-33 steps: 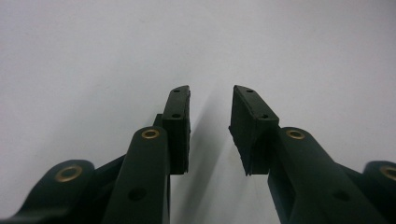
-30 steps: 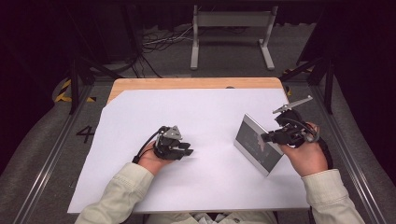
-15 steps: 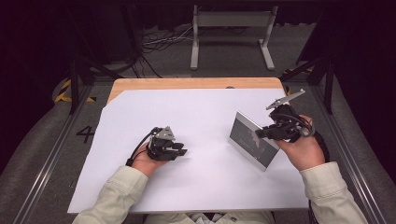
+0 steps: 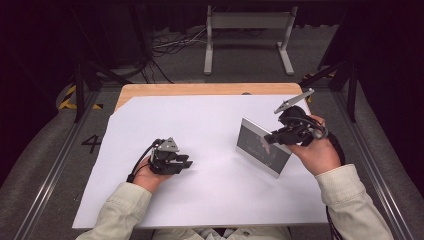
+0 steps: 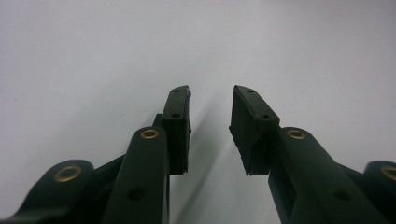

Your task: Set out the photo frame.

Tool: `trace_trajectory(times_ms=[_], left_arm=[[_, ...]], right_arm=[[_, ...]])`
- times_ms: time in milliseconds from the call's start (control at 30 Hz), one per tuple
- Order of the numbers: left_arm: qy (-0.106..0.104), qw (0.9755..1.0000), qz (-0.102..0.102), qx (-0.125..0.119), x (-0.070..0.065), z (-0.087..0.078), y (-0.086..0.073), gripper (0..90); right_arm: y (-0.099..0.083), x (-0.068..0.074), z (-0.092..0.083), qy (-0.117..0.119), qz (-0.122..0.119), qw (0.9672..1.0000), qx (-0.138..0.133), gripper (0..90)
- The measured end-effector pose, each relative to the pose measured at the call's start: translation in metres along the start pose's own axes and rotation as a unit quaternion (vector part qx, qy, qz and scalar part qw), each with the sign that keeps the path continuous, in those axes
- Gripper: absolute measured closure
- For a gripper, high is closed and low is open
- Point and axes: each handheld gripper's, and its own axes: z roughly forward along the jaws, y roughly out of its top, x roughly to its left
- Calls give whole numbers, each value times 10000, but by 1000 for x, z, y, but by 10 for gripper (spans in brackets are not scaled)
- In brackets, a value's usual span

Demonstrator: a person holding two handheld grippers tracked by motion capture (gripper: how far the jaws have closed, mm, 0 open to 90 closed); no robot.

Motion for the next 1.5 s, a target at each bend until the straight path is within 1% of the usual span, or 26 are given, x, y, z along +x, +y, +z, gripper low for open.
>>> trace_trajectory(times_ms=[100,233,400,467,567,600,667,733,800,900,933,967,1133,1300,1333,1367,1433,1500], left_arm=[[30,10000,-54,-12,0,-3,-2,677],[52,9999,-107,-23,1,-4,-4,677],[49,9999,-106,-29,2,-4,-4,677],[43,9999,-120,-28,2,-4,-4,677],[16,9999,-115,-25,2,-3,-3,675],[17,9999,-101,-24,2,-3,-2,674],[16,10000,-87,-32,2,-3,-2,675],[7,10000,-86,-21,2,-3,-2,674],[10,10000,-84,-45,2,-2,-1,673],[14,9999,-93,-57,2,-3,-1,670],[14,9999,-93,-57,2,-3,-1,669],[10,9999,-87,-57,3,-3,-1,669],[5,9999,-104,-59,3,-3,-2,668],[11,9999,-111,-57,2,-3,-2,668],[11,9999,-110,-52,3,-3,-2,668],[8,9999,-113,-54,3,-3,-2,668],[2,9999,-120,-50,3,-3,-2,668],[4,9999,-116,-40,3,-3,-2,668]], right_arm=[[5,2,2,64,-152,9999,17,841],[13,3,5,169,-489,9986,107,841],[18,4,8,280,-701,9970,147,841],[19,5,9,294,-724,9968,147,841],[22,6,10,410,-924,9948,125,841],[24,7,11,467,-1024,9936,126,841],[24,7,11,487,-1057,9931,126,841],[26,8,12,514,-1189,9915,134,841],[27,9,13,542,-1261,9904,152,841],[30,9,15,595,-1333,9891,213,841],[30,9,15,595,-1333,9891,213,841],[30,9,16,662,-1410,9875,223,841],[32,11,20,906,-1616,9824,250,841],[33,13,22,1041,-1786,9781,248,841],[33,13,22,1054,-1797,9777,254,841],[34,13,23,1083,-1858,9763,251,841],[34,14,24,1124,-1924,9745,266,841],[35,14,25,1181,-2053,9712,251,841]])
